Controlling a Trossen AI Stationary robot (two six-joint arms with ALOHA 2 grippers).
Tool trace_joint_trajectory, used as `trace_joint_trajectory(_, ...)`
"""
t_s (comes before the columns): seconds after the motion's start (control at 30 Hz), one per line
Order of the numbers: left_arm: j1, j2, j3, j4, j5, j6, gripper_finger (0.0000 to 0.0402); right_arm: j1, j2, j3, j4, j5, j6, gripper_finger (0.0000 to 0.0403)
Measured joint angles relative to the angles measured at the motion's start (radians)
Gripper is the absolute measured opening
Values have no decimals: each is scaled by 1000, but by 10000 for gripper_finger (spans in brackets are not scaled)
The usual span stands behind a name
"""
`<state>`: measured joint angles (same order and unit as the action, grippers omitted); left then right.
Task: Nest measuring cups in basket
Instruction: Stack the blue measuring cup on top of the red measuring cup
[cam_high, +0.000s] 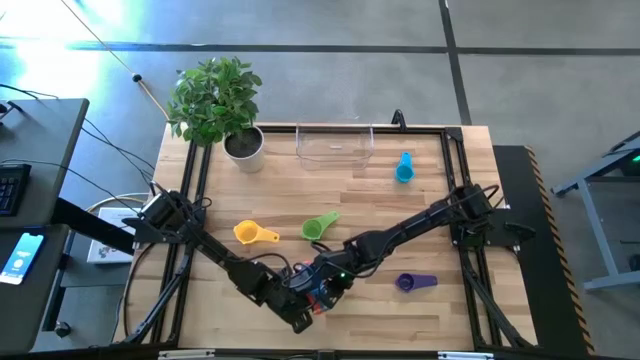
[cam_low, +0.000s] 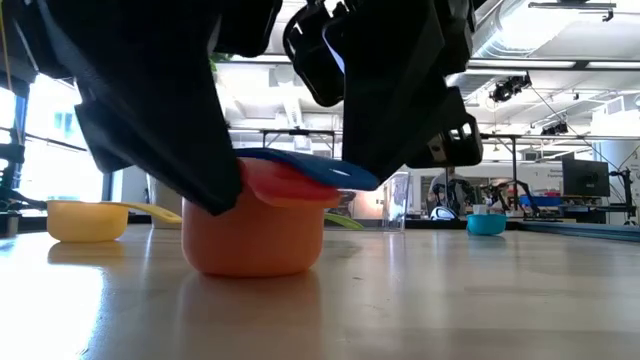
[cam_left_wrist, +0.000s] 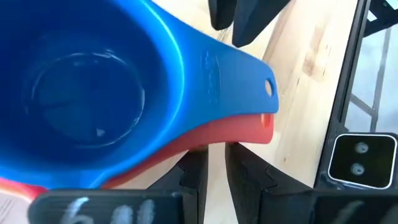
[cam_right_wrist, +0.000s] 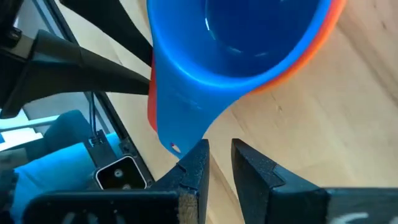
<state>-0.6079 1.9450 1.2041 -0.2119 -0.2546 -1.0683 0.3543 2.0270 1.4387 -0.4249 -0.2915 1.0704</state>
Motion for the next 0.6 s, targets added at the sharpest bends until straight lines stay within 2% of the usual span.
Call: trace_joint_trajectory(0.6, 7, 0, 0, 4, -25, -4, 46, 11, 2, 0, 12, 30, 25, 60)
